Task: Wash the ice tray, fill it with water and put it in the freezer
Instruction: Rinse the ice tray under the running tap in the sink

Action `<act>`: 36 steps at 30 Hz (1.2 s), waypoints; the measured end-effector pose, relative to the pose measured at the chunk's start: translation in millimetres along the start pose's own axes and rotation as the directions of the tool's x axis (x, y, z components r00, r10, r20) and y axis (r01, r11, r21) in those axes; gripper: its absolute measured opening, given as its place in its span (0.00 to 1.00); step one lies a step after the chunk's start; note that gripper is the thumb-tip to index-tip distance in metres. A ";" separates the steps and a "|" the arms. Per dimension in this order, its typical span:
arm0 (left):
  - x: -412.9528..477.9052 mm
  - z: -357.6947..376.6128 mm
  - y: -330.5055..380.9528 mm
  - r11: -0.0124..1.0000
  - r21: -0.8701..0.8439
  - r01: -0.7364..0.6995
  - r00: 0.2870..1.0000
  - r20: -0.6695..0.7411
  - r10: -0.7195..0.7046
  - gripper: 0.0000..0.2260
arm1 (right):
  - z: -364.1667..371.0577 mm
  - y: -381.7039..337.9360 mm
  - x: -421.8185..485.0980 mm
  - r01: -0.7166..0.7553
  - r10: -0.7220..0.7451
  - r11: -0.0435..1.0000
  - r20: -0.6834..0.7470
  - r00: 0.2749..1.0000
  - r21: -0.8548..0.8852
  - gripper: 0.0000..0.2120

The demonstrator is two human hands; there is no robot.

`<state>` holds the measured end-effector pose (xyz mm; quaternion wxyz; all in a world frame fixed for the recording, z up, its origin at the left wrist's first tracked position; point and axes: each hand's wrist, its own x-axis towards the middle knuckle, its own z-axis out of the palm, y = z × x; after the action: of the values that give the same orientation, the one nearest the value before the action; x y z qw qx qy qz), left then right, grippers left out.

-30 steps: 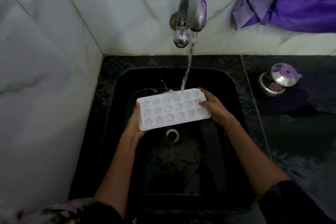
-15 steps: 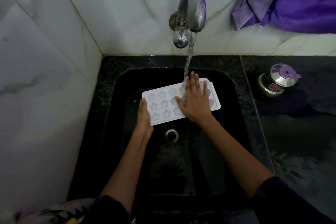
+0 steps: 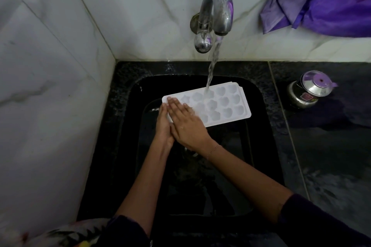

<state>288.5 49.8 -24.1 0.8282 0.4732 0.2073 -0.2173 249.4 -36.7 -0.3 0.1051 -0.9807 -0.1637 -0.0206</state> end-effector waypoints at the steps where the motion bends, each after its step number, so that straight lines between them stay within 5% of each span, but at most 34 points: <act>1: 0.4 -2.5 3.6 1.000 -0.003 0.006 0.999 -0.033 -0.006 0.22 | 1.0 3.0 -7.0 0.047 -0.047 0.999 0.000 0.999 0.003 0.28; 5: 5.3 -13.5 17.6 0.999 -0.047 -0.015 0.990 -0.144 0.009 0.28 | 0.4 27.3 -43.8 0.181 -0.179 0.983 0.041 0.983 -0.042 0.28; 12: 4.6 -35.8 23.8 0.988 0.021 -0.153 0.954 -0.259 0.153 0.22 | -23.4 101.1 -63.7 -0.181 0.186 0.976 0.025 0.982 -0.123 0.32; 19: -6.9 -24.3 19.0 0.983 0.062 -0.174 0.942 -0.280 0.184 0.20 | -22.4 66.9 -6.9 -0.381 0.379 0.925 -0.091 0.921 -0.003 0.36; 25: -6.6 -24.2 15.2 0.986 0.069 -0.151 0.958 -0.236 0.163 0.25 | 0.7 14.5 19.8 -0.166 0.166 0.986 0.023 0.986 0.014 0.32; 29: -7.3 -23.8 7.8 0.990 0.079 -0.113 0.958 -0.256 0.130 0.22 | 19.7 -12.2 16.8 0.105 -0.103 0.994 0.037 0.994 -0.033 0.30; 36: -7.4 -27.5 2.7 0.992 0.031 -0.125 0.953 -0.275 0.129 0.21 | 11.6 43.0 -3.2 0.311 -0.300 0.938 0.088 0.950 -0.155 0.28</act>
<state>280.1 76.3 -31.0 0.8002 0.5169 0.2884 -0.0967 260.5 -74.9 -20.5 0.0127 -0.9488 -0.3150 -0.0197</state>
